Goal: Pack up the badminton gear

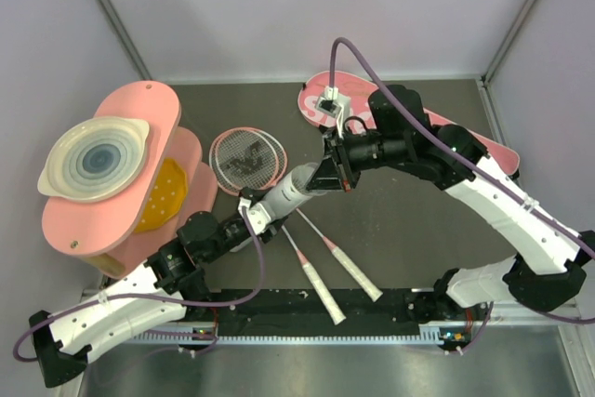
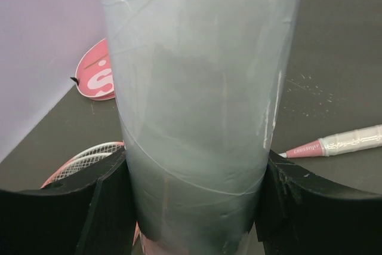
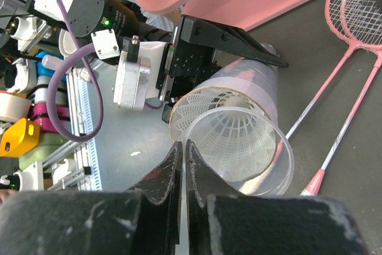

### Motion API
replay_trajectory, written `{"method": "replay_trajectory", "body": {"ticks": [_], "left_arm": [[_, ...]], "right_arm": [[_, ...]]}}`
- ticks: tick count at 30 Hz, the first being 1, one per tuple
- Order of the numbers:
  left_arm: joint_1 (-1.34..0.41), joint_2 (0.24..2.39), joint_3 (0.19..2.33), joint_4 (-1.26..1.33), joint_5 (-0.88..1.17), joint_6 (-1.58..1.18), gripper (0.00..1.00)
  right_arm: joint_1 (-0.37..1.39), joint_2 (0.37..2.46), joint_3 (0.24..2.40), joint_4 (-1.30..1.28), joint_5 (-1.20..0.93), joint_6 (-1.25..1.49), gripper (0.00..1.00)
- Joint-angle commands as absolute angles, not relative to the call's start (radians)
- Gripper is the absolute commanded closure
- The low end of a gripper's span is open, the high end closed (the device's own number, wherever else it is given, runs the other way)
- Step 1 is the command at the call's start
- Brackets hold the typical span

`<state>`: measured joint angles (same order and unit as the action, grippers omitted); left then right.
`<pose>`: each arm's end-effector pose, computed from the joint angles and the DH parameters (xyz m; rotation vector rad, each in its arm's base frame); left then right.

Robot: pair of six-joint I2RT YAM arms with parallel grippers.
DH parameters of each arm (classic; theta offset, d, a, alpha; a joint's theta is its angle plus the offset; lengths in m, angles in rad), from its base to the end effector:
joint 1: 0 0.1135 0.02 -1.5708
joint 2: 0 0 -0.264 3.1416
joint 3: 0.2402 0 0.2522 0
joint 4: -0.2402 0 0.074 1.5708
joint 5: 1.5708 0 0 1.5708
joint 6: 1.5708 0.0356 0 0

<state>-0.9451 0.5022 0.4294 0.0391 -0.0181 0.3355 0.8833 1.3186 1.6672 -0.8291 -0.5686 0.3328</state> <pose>0.0865 -0.1186 0.2789 0.9586 1.3104 -0.4570 0.1477 0.2101 0.4611 -0.9776 2.0204 1.2957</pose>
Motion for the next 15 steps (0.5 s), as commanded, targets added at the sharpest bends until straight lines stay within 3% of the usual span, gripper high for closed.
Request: {"method": "replay_trajectory", "body": {"ticks": [1, 15], "left_arm": [[-0.946, 0.492, 0.456, 0.138, -0.005, 0.345, 0.89], [-0.946, 0.492, 0.454, 0.138, -0.005, 0.35, 0.89]], "right_arm": [[0.903, 1.345, 1.723, -0.842, -0.549, 0.316, 1.0], [0.905, 1.359, 1.74, -0.838, -0.56, 0.331, 1.0]]}}
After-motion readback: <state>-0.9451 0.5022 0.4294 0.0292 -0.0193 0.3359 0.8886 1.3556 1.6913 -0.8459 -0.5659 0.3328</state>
